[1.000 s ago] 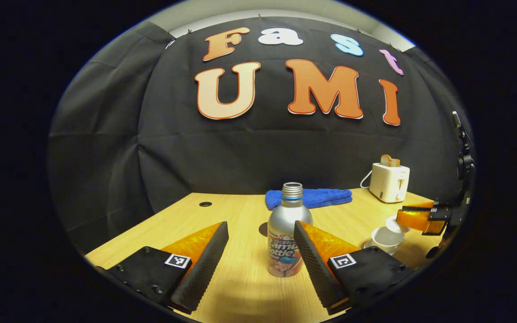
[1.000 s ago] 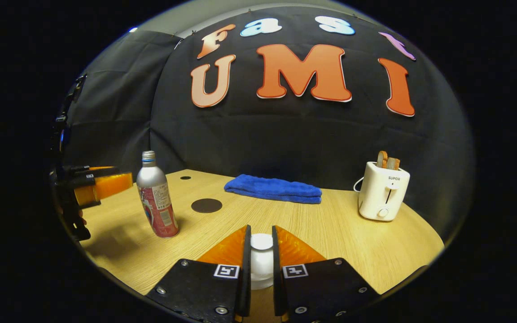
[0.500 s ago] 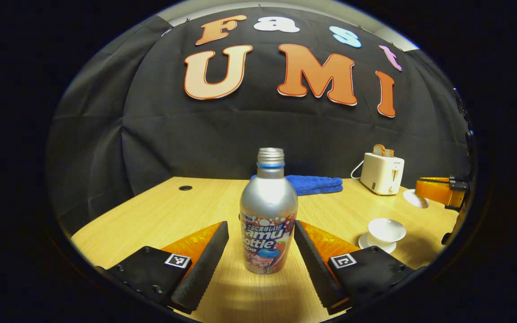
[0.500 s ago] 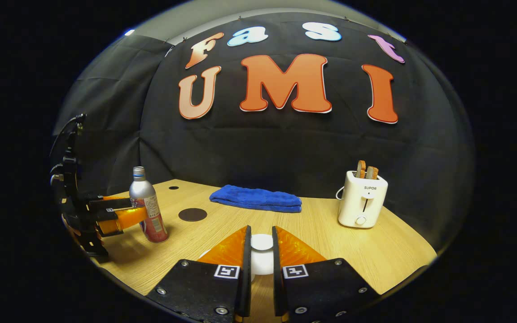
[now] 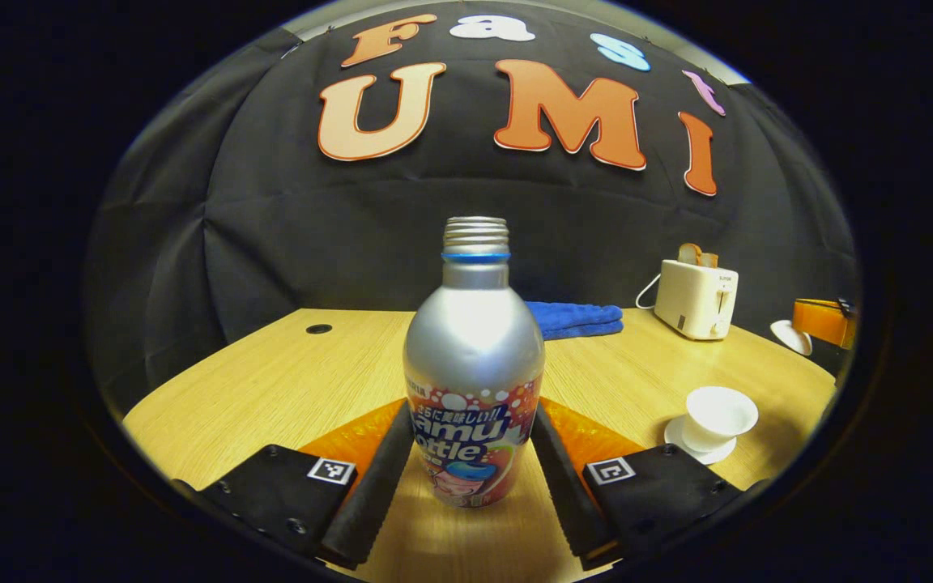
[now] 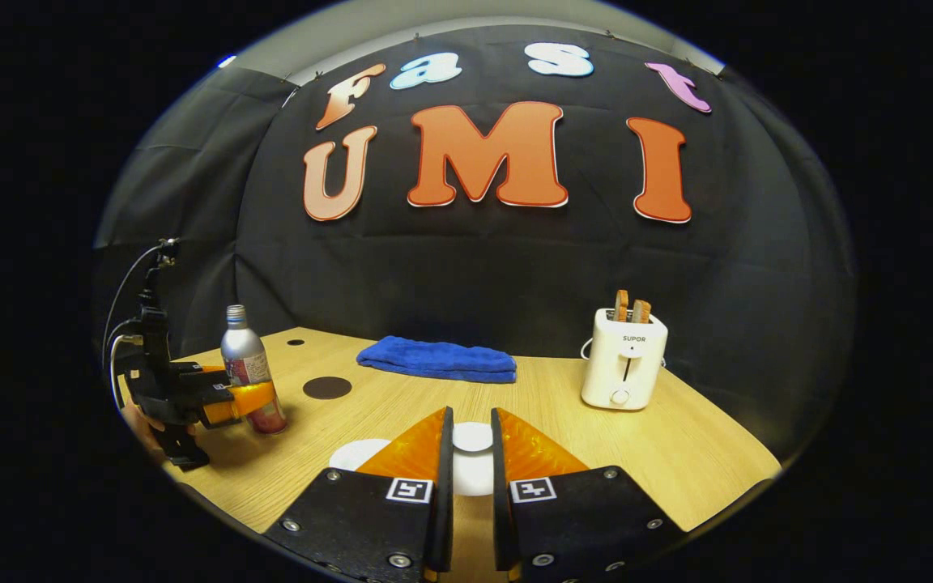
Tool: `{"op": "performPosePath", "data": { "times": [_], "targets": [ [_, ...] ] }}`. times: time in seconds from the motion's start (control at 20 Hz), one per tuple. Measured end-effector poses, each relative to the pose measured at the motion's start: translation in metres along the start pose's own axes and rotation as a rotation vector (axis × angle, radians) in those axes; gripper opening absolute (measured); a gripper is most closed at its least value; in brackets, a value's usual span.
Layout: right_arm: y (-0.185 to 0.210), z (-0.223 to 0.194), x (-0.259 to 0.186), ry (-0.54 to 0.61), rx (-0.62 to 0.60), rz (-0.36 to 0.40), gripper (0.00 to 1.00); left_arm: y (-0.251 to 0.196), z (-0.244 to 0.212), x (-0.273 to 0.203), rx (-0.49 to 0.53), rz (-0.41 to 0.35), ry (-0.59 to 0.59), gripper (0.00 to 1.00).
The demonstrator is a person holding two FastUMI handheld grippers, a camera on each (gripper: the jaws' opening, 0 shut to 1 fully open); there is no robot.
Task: Open the teacup lid with one hand, grasp the water bottle and pour water into the teacup with the other hand; after pouring, place the water bottle on the coaster and then close the teacup lid.
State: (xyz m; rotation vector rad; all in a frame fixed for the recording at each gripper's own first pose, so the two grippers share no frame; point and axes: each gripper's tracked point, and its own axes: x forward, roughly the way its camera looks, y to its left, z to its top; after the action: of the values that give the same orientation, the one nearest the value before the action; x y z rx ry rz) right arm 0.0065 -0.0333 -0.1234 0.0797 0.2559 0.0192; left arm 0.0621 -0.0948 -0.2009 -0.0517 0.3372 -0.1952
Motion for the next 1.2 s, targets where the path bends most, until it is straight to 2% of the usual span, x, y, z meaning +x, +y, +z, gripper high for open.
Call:
{"op": "performPosePath", "data": {
  "times": [0.05,0.15,0.2,0.35,0.55,0.6,0.65,0.8,0.95,1.05,1.15,1.2],
  "targets": [
    [-0.003,0.0,-0.003,0.001,-0.001,-0.005,0.2,0.0,0.0,0.001,0.0,0.001,0.001,0.84],
    [-0.009,-0.001,-0.004,0.004,0.002,-0.019,0.2,-0.003,0.002,0.002,0.003,-0.003,0.006,0.85],
    [-0.012,-0.001,-0.003,0.004,0.003,-0.025,0.2,-0.004,0.006,0.002,0.005,-0.003,0.004,0.81],
    [-0.02,0.0,-0.005,0.005,0.003,-0.036,0.2,-0.005,0.018,-0.002,0.056,0.008,-0.015,0.83],
    [-0.026,-0.001,-0.01,-0.003,0.003,-0.042,0.2,-0.013,0.035,-0.01,0.204,0.017,-0.027,0.82],
    [-0.029,-0.002,-0.011,-0.005,0.002,-0.046,0.2,-0.014,0.039,-0.011,0.246,0.019,-0.029,0.85],
    [-0.032,-0.002,-0.011,-0.005,0.004,-0.051,0.2,-0.018,0.041,-0.011,0.291,0.019,-0.031,0.8],
    [-0.039,-0.006,-0.016,-0.004,0.012,-0.058,0.2,-0.034,0.045,-0.01,0.419,0.012,-0.035,0.83],
    [-0.05,-0.007,-0.02,-0.009,0.015,-0.074,0.2,-0.049,0.044,-0.013,0.524,-0.004,-0.033,0.8],
    [-0.055,-0.01,-0.023,-0.008,0.023,-0.075,0.2,-0.059,0.036,-0.012,0.585,-0.022,-0.028,0.83],
    [-0.062,-0.015,-0.025,-0.002,0.035,-0.083,0.21,-0.069,0.027,-0.011,0.653,-0.034,-0.011,0.8],
    [-0.065,-0.018,-0.025,-0.001,0.04,-0.088,0.2,-0.073,0.024,-0.012,0.693,-0.041,-0.005,0.83]
  ]
}}
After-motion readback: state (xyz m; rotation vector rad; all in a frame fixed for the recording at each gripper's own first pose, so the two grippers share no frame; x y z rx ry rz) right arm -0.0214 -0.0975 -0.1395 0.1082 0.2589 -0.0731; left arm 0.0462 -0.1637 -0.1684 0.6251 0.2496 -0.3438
